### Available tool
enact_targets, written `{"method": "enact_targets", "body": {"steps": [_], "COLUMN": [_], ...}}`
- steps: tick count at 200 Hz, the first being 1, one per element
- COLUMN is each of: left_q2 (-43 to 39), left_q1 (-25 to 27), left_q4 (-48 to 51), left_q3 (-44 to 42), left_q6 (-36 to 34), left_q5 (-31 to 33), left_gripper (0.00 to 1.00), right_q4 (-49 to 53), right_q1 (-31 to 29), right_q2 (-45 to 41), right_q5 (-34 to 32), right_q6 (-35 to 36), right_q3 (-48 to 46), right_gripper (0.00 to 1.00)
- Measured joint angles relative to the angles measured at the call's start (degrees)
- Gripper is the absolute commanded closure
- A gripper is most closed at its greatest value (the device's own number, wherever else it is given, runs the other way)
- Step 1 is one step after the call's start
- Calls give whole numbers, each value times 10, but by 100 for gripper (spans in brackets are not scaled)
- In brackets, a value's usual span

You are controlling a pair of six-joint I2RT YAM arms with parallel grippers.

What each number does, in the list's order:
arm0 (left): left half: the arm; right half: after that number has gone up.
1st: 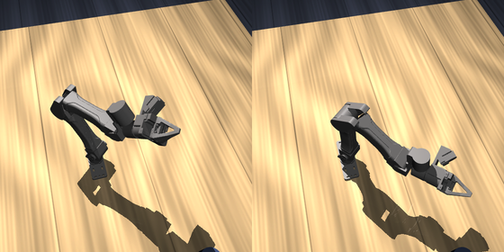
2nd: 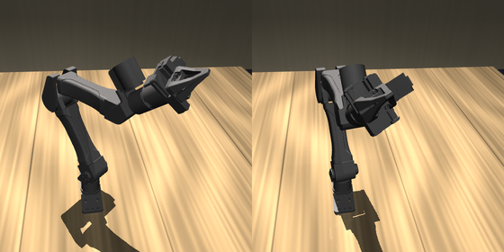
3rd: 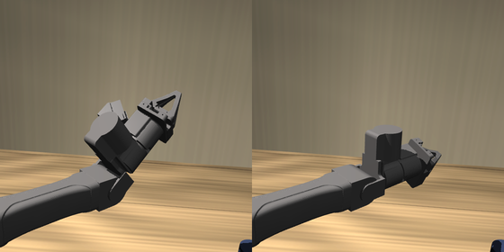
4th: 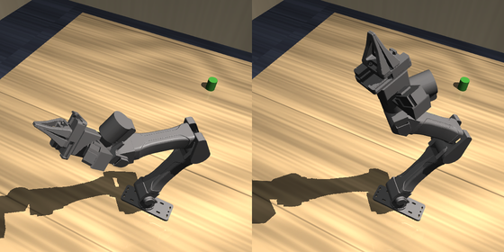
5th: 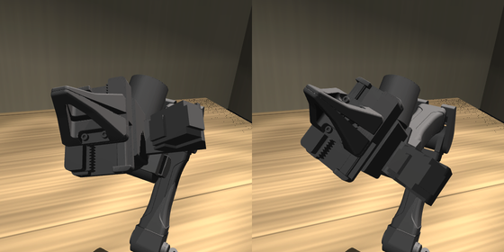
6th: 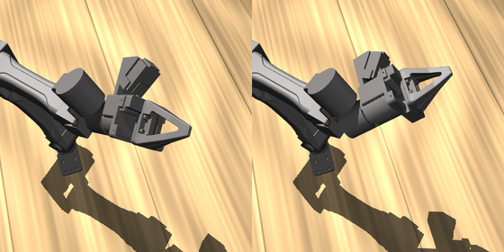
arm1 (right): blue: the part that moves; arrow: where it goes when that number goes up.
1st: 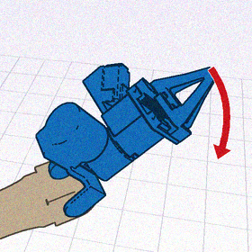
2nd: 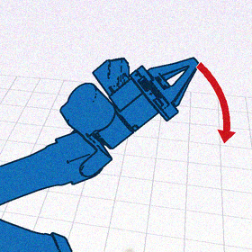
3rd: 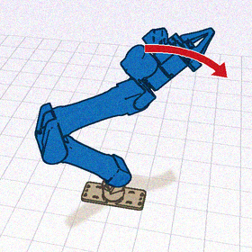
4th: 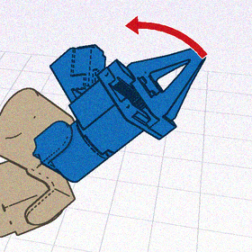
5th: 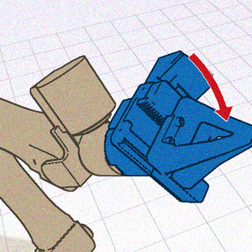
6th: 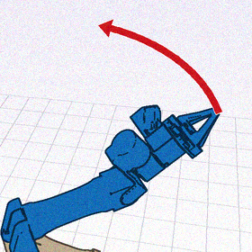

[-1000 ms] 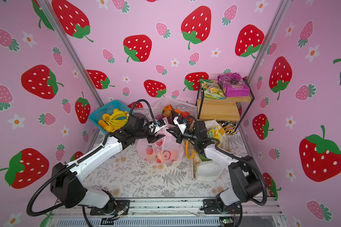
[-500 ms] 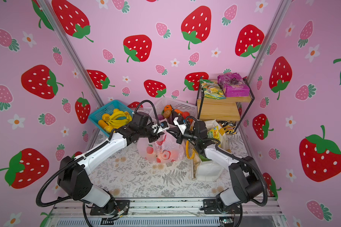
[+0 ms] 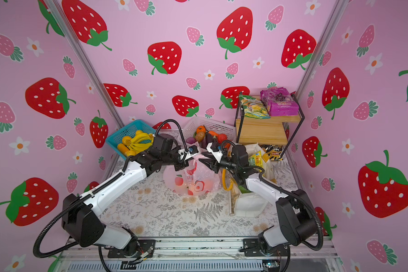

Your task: Place the mixed food into the grocery bags and tie them

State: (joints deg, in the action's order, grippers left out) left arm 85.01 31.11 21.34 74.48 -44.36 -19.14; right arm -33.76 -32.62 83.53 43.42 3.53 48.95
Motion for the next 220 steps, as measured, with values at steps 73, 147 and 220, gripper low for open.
{"method": "enact_targets", "body": {"steps": [73,147,220], "left_q2": [-1,-1,-1], "left_q1": [14,19,20], "left_q4": [5,18,24], "left_q3": [-7,-7,-7], "left_q6": [-27,-39,-38], "left_q5": [11,31,52], "left_gripper": [100,100,87], "right_q4": [32,57,72], "right_q1": [-17,-30,-30], "right_q2": [1,40,45], "right_q5": [3,-15,-40], "right_q6": [40,53,68], "right_q3": [9,45,52], "right_gripper": [25,68,100]}}
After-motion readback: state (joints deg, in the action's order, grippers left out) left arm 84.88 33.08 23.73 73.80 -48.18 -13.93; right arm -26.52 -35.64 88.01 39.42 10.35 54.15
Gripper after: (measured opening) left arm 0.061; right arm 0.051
